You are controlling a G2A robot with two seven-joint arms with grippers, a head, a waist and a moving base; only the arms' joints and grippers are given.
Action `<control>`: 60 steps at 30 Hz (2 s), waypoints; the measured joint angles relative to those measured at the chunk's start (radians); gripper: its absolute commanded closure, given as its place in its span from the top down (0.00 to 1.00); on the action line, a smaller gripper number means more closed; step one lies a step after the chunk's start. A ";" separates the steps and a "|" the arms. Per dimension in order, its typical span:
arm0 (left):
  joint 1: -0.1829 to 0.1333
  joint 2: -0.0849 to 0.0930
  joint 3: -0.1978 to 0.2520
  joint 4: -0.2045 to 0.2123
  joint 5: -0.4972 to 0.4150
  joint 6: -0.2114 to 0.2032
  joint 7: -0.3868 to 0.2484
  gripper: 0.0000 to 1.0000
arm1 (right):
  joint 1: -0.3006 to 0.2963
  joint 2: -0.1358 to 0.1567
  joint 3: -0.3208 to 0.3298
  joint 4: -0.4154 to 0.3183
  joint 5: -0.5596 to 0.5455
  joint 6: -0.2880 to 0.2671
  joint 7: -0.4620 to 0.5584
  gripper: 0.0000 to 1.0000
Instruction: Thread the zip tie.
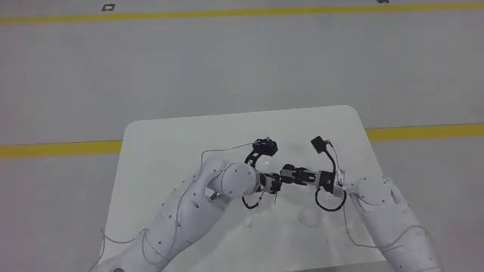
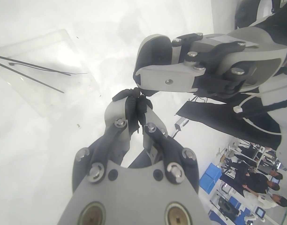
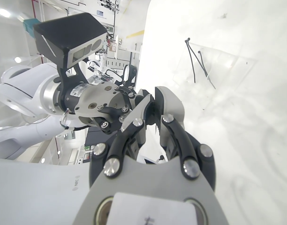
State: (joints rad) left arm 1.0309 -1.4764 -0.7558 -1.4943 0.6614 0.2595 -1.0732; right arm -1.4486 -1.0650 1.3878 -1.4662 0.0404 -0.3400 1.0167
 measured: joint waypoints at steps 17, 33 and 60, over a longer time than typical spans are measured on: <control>0.000 0.015 0.013 -0.021 -0.027 0.009 0.018 0.92 | -0.013 0.008 -0.004 -0.010 0.004 0.000 -0.024 0.00; 0.128 0.047 -0.165 -0.078 -0.388 -0.120 0.161 1.00 | -0.087 0.005 0.066 -0.075 0.129 0.000 -0.137 0.00; 0.229 0.077 -0.259 -0.096 -0.653 -0.276 0.250 1.00 | -0.149 -0.024 0.158 -0.082 0.333 0.000 -0.157 0.00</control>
State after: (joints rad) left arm 1.2602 -1.3991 -1.0149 -1.5908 0.0087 -0.0165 -0.8231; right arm -1.5978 -1.0888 1.5463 -1.5480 0.3736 -0.3400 0.8597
